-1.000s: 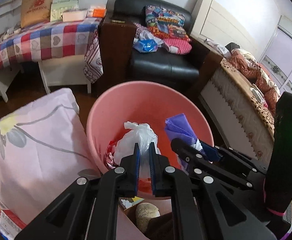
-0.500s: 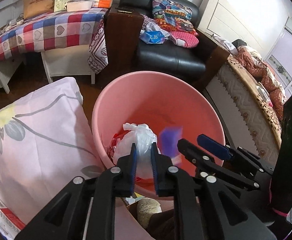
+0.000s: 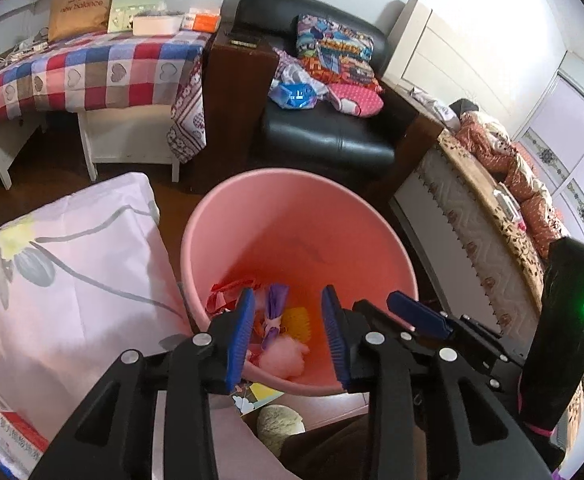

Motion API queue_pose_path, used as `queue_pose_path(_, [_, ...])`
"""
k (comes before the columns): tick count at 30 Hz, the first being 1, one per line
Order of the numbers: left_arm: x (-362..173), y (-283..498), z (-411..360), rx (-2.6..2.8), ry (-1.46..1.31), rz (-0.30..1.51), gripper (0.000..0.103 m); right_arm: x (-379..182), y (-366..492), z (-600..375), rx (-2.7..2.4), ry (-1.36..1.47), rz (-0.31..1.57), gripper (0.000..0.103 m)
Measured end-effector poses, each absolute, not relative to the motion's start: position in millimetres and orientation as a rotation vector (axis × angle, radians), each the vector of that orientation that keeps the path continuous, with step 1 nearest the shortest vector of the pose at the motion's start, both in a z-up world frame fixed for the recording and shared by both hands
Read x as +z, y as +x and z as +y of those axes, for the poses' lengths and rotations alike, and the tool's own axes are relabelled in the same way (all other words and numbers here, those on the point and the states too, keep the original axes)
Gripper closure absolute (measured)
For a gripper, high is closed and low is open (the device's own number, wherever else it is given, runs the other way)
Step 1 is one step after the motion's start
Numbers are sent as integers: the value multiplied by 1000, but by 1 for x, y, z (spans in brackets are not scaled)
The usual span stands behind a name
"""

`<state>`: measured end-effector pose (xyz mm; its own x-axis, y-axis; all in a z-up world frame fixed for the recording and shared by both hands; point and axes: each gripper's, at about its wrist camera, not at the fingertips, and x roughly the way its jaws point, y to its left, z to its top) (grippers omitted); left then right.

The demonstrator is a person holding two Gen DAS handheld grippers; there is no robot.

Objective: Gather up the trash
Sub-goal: 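Open both grippers to drop the clear bag and purple mask into the bin, then move both grippers back over the remaining items on the table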

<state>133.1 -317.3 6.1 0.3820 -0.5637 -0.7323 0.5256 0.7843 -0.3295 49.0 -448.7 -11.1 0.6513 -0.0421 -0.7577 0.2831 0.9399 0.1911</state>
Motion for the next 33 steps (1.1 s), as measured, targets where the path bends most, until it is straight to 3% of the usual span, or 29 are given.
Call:
queue_pose_path(11, [40, 86, -241, -569, -88, 815, 69, 18, 14, -392, -62, 287, 756, 64])
queue_pose_path(18, [49, 59, -152, -449, -109, 767, 69, 18, 3, -338, 59, 254, 779, 64])
queue_pose_path(33, [5, 3, 20, -205, -75, 827, 69, -15, -23, -226, 433, 207, 948, 64])
